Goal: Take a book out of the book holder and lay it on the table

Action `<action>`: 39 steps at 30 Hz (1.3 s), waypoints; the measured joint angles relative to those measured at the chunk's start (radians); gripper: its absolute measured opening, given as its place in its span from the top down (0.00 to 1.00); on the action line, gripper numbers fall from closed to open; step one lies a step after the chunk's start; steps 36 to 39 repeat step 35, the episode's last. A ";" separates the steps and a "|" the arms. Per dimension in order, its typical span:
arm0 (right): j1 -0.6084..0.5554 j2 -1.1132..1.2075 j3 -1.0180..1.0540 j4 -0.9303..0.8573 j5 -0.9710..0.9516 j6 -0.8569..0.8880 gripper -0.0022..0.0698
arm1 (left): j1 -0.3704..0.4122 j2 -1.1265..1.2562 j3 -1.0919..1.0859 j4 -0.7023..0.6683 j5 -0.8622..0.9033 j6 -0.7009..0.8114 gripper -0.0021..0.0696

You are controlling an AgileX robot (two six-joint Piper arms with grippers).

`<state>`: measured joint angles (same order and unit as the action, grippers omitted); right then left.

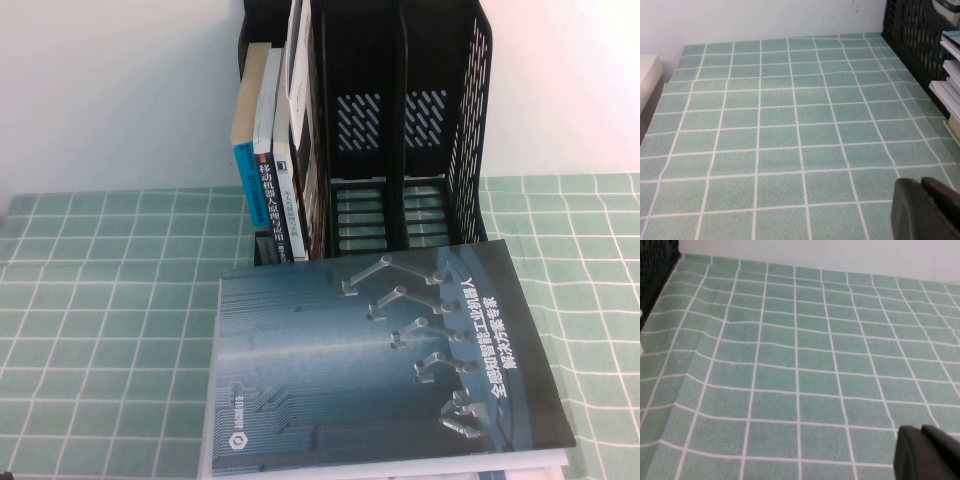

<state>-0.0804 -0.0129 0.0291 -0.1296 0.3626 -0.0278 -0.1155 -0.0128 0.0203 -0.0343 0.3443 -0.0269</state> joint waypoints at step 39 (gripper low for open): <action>0.036 0.000 0.000 0.028 -0.002 0.002 0.97 | 0.000 0.000 0.000 -0.002 0.000 0.002 0.97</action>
